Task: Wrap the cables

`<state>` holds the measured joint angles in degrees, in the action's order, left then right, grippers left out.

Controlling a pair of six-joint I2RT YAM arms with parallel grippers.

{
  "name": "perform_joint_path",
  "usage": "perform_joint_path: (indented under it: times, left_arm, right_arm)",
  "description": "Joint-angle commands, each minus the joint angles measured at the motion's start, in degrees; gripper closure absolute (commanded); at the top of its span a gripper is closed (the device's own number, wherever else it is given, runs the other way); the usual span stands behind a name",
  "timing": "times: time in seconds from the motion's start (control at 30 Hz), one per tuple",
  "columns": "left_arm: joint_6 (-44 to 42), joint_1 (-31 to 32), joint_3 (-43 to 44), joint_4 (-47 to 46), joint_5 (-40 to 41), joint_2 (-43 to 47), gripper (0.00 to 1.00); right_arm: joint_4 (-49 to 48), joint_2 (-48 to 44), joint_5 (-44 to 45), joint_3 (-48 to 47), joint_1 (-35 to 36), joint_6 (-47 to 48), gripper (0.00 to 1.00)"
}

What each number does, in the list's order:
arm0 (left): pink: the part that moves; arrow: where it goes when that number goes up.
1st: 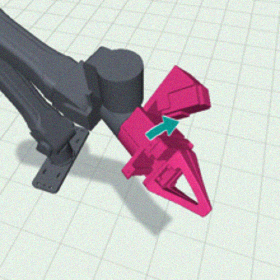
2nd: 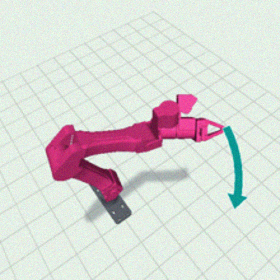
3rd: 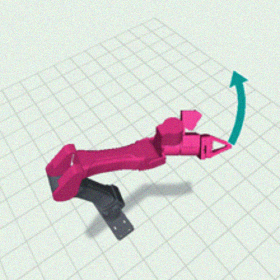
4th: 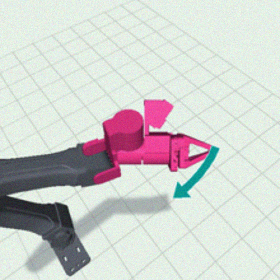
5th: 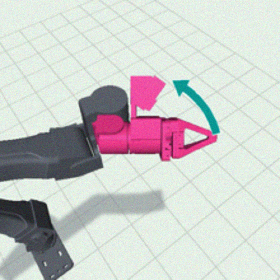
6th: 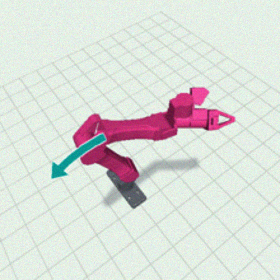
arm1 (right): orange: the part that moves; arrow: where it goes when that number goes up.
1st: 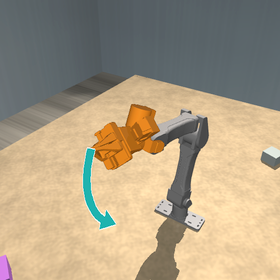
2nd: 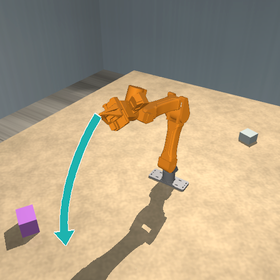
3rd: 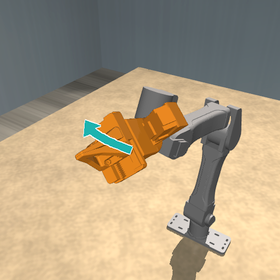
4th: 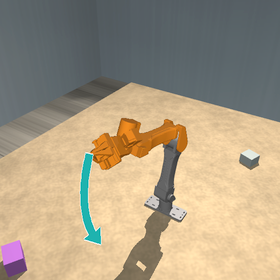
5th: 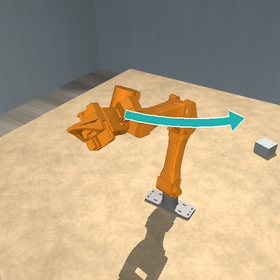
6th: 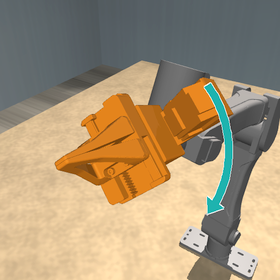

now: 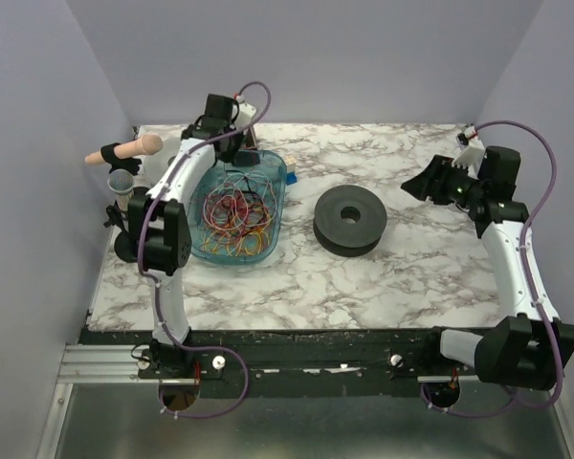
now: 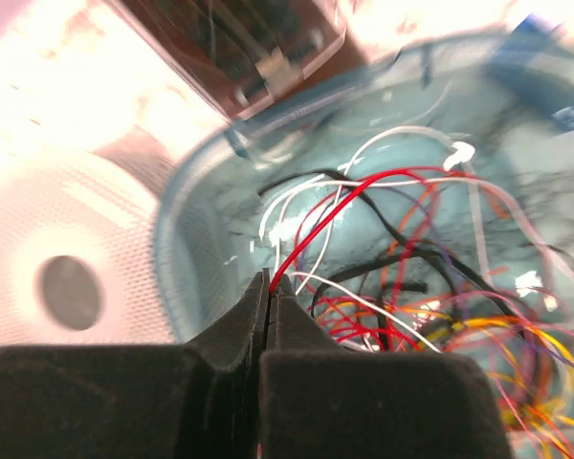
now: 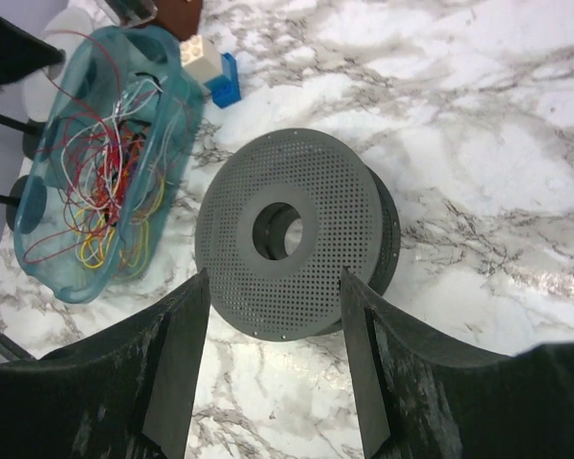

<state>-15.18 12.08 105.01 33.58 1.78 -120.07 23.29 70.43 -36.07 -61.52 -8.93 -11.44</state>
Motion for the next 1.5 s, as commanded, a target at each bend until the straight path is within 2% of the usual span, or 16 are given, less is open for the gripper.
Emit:
perform_joint_path:
  times: [0.0, 0.17, 0.27, 0.4, 0.47, 0.6, 0.7, 0.8, 0.9, 1.0, 1.1, 1.17, 1.27, 1.4, 1.47]
  left_arm:
    - [0.1, 0.0, 11.0, 10.3, -7.3, 15.0, 1.00]
    - [-1.5, 0.0, 26.9, 18.6, -6.4, 20.7, 1.00]
    - [-4.4, 0.0, 32.7, 13.5, -2.2, 25.9, 1.00]
    - [-7.3, 0.1, 35.2, 3.6, 1.4, 31.6, 1.00]
    - [-8.4, 0.1, 38.9, 2.4, 0.8, 32.3, 1.00]
    - [-12.3, 1.2, 41.9, -4.6, -0.5, 33.8, 1.00]
    - [-15.7, 2.3, 42.6, -8.0, -1.8, 34.6, 1.00]
    - [-14.4, 2.3, 41.9, -8.5, -5.2, 35.1, 1.00]
    - [-11.2, 2.4, 41.3, -9.1, -6.6, 35.4, 1.00]
    - [-9.8, 2.6, 41.9, -10.6, -6.4, 35.3, 1.00]
    - [-9.8, 3.0, 41.8, -10.5, -7.2, 35.8, 1.00]
    - [-9.7, 3.0, 40.7, -9.5, -7.5, 36.6, 1.00]
    - [-9.7, 3.2, 38.4, -8.6, -7.0, 37.6, 1.00]
    - [-9.7, 3.4, 37.9, -8.0, -7.2, 38.0, 1.00]
    - [-10.0, 3.4, 38.0, -7.8, -7.2, 38.0, 1.00]
  right_arm:
    - [2.3, -4.9, -3.1, -3.3, 0.8, 2.1, 0.35]
    - [7.0, -8.8, -2.2, -8.3, 4.1, 6.7, 0.35]
    - [7.7, -11.3, -3.8, -10.1, 6.7, 8.0, 0.35]
    - [5.2, -14.8, -6.5, -9.9, 8.7, 6.3, 0.34]
    - [3.5, -16.3, -7.2, -9.7, 8.9, 4.5, 0.34]
    - [1.4, -18.2, -8.2, -10.9, 8.9, 2.5, 0.34]
    - [-1.7, -19.0, -8.1, -11.5, 11.6, -0.1, 0.34]
    - [-6.3, -17.7, -4.6, -12.8, 19.3, -0.5, 0.33]
    - [-9.6, -11.6, 2.4, -16.2, 31.0, 1.1, 0.31]
    - [-12.7, -1.0, 7.8, -21.1, 41.9, 3.0, 0.30]
    - [-13.9, 11.4, 11.1, -30.4, 49.9, 6.4, 0.25]
    - [-16.4, 18.9, 11.0, -37.6, 52.2, 6.8, 0.16]
    - [-24.3, 29.2, 9.5, -46.5, 53.7, 4.4, 0.07]
    - [-27.8, 42.1, 5.9, -58.2, 56.2, 4.9, 0.06]
    - [-28.8, 46.9, 2.6, -61.3, 57.6, 5.7, 0.02]
